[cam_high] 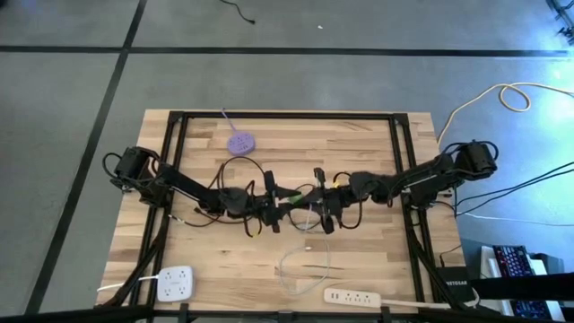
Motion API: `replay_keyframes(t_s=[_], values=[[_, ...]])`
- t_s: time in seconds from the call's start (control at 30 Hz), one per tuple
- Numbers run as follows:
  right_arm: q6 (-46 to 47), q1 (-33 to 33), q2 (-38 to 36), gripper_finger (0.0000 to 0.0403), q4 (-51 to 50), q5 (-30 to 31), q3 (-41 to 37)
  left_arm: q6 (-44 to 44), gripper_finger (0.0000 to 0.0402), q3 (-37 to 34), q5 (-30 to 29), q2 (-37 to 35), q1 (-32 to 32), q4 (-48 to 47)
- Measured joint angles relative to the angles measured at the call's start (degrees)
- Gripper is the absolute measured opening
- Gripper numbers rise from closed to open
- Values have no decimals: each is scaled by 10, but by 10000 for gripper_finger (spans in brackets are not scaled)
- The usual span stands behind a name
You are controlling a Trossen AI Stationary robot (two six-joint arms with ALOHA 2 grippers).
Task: Insert USB
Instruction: Insert the white usb cable into the green charger adapter
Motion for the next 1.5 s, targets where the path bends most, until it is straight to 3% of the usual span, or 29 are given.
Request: replay_keyframes(t_s=[0.1,0.2,0.33,0.47,0.57,0.7,0.8,0.9,1.17,1.3,1.5], values=[[2,-6,1,10,14,8,-1,-7,123,0,-8,0,4,2],[-4,-7,1,10,18,-26,-1,-11,123,0,0,0,5,2],[-9,-6,1,10,26,27,-1,-7,123,0,-11,0,7,7],[-17,-7,2,10,10,-22,0,-8,123,0,0,0,8,-2],[0,-6,0,10,8,45,-1,-8,123,0,-15,0,9,0],[-12,-13,-2,10,-2,-5,0,-9,123,0,-11,0,9,-4],[10,-14,-2,10,9,32,-1,-6,123,0,-22,-1,9,1],[-2,-15,-4,10,3,-26,-1,-10,123,0,-8,-1,9,1],[16,-15,-8,14,26,23,-1,-11,123,0,-61,-1,15,6],[16,-16,-20,52,15,59,-2,-10,123,3,-87,-3,16,-19],[30,-16,-29,168,-31,45,-3,-29,123,3,-106,-3,25,-25]])
